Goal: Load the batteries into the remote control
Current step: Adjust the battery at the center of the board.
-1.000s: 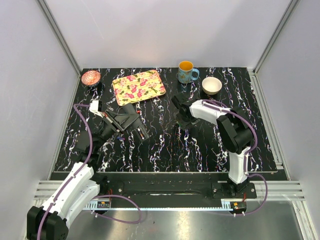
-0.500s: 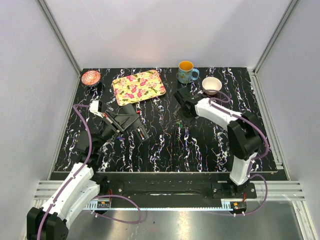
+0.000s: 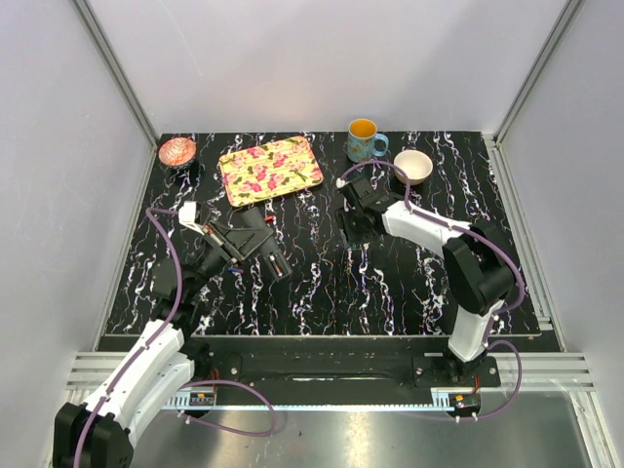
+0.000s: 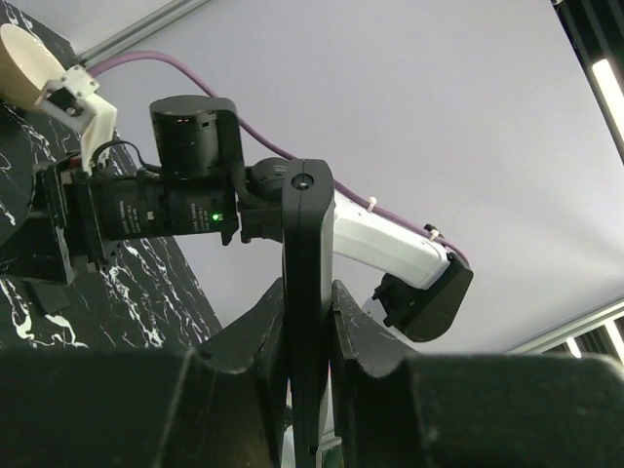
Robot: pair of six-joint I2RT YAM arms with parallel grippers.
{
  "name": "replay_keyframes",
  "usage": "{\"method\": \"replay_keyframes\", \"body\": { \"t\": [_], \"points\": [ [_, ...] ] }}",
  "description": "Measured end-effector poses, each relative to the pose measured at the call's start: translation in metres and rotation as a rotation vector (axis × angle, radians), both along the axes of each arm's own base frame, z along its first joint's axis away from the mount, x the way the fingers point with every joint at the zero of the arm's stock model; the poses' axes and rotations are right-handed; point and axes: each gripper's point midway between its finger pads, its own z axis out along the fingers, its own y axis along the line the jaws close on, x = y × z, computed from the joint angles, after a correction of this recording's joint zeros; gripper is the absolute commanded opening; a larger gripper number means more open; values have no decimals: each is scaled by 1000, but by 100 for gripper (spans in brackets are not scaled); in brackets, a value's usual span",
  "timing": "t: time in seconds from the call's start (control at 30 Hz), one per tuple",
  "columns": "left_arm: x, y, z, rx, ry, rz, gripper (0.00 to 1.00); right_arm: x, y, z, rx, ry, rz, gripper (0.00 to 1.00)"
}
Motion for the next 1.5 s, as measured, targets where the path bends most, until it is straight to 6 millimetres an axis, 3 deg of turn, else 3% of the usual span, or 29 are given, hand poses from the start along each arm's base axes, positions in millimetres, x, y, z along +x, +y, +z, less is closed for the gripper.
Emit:
{"method": "replay_keyframes", "body": {
  "t": [0.07,0.23,0.57,0.73,1.2,1.23,1.4,1.5],
  "points": [
    [0,0,0,7,-10,3,0,-3,-1,-12,-34,16,69,51],
    [0,0,-2,14,-16,7,0,-1,-2,-20,-72,7,159,47],
    [2,0,-9,28,-8,10,0,3,-3,-45,-118,36,203,38],
    [3,-1,-10,30,-6,11,0,8,-4,-43,-131,21,199,37],
    [6,-2,-14,36,7,10,0,10,-6,-45,-147,16,191,6],
    [6,-2,-14,36,6,10,0,10,-6,-45,-147,16,191,7],
    [6,-2,-13,34,0,10,0,10,-6,-44,-145,13,190,48],
    [6,-2,-12,32,-4,10,0,11,-5,-42,-132,-1,184,62]
  ]
}}
